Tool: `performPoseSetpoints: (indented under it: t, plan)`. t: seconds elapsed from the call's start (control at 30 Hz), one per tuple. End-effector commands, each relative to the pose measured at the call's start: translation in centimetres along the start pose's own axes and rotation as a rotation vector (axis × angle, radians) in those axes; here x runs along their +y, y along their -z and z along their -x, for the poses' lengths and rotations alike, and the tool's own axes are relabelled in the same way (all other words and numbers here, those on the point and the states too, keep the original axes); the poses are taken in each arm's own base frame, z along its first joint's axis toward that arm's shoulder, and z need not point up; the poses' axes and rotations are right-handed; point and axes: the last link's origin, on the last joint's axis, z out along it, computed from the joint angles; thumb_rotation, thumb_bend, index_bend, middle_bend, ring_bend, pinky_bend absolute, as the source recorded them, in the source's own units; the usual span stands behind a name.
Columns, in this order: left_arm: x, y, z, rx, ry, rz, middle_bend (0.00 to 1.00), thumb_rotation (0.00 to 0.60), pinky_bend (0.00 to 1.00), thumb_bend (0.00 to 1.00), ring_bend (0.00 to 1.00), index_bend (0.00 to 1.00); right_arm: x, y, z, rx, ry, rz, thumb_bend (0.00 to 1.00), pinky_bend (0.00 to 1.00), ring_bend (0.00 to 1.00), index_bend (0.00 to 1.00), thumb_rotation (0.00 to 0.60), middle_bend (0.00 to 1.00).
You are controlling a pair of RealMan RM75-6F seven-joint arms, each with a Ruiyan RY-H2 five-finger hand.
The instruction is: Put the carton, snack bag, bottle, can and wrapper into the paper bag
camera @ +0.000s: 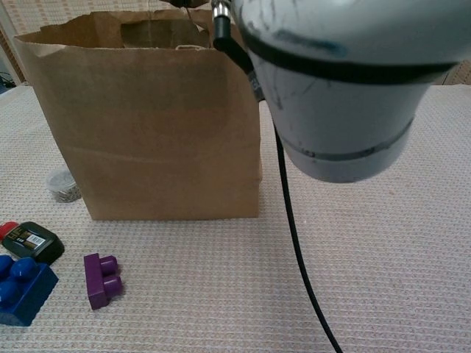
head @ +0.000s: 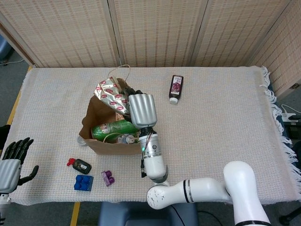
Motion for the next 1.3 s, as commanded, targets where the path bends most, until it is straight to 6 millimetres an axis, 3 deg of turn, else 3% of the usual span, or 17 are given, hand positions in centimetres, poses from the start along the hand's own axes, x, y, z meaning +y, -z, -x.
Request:
performPoseSetpoints:
  t: [0.03, 0.13, 0.17, 0.2, 0.27, 0.3, 0.4, 0.57, 0.77, 0.9, 1.1, 1.3]
  plan:
    - [0.0, 0.0, 0.0, 0.000, -0.003, -0.001, 0.00, 0.600, 0.00, 0.37, 0.00, 0.01, -0.5, 0.1, 0.5, -0.009, 0.013, -0.013, 0.23, 0.67, 0.48, 0.55, 0.600, 0.50]
    - [0.0, 0.0, 0.0, 0.000, -0.004, -0.002, 0.00, 0.600, 0.00, 0.37, 0.00, 0.01, -0.2, 0.5, 1.3, -0.076, 0.035, 0.000, 0.23, 0.62, 0.41, 0.44, 0.600, 0.50]
    - [0.0, 0.0, 0.0, 0.000, -0.005, -0.002, 0.00, 0.600, 0.00, 0.37, 0.00, 0.01, -0.1, 0.7, 1.6, -0.108, 0.042, 0.006, 0.23, 0.57, 0.35, 0.33, 0.600, 0.46]
    - [0.0, 0.0, 0.0, 0.000, -0.005, -0.002, 0.00, 0.600, 0.00, 0.37, 0.00, 0.01, 0.1, 0.9, 1.8, -0.148, 0.051, 0.012, 0.22, 0.50, 0.24, 0.17, 0.600, 0.37]
    - [0.0, 0.0, 0.0, 0.000, -0.005, -0.003, 0.00, 0.600, 0.00, 0.37, 0.00, 0.01, 0.2, 1.0, 1.8, -0.188, 0.050, 0.005, 0.19, 0.38, 0.10, 0.02, 0.600, 0.20]
    - [0.0, 0.0, 0.0, 0.000, -0.005, -0.003, 0.00, 0.600, 0.00, 0.37, 0.00, 0.01, 0.2, 1.1, 1.7, -0.193, 0.044, -0.004, 0.16, 0.32, 0.04, 0.00, 0.600, 0.11]
    - [0.0, 0.0, 0.0, 0.000, -0.005, -0.004, 0.00, 0.600, 0.00, 0.37, 0.00, 0.01, 0.6, 1.1, 1.1, -0.175, 0.032, -0.025, 0.12, 0.23, 0.00, 0.00, 0.600, 0.04]
    - [0.0, 0.0, 0.0, -0.001, -0.009, -0.005, 0.00, 0.600, 0.00, 0.37, 0.00, 0.01, 1.4, 0.9, -0.3, -0.146, 0.025, -0.030, 0.11, 0.18, 0.00, 0.00, 0.600, 0.04]
    - [0.0, 0.1, 0.0, 0.000, -0.010, -0.007, 0.00, 0.600, 0.00, 0.37, 0.00, 0.01, 2.8, 1.7, -3.3, -0.103, -0.002, -0.045, 0.11, 0.18, 0.00, 0.00, 0.600, 0.04]
    - [-0.1, 0.1, 0.0, 0.000, -0.009, -0.009, 0.00, 0.600, 0.00, 0.37, 0.00, 0.01, 5.9, 3.5, -6.1, -0.091, 0.061, -0.050, 0.11, 0.16, 0.00, 0.00, 0.600, 0.04]
    - [0.0, 0.2, 0.1, 0.001, -0.018, -0.012, 0.00, 0.600, 0.00, 0.37, 0.00, 0.01, 13.5, 7.7, -10.6, -0.100, 0.237, -0.013, 0.11, 0.14, 0.00, 0.00, 0.600, 0.04]
    - [0.1, 0.2, 0.1, 0.003, -0.029, -0.017, 0.00, 0.600, 0.00, 0.37, 0.00, 0.01, 22.3, 14.9, -12.9, -0.108, 0.389, 0.034, 0.11, 0.09, 0.00, 0.00, 0.600, 0.04]
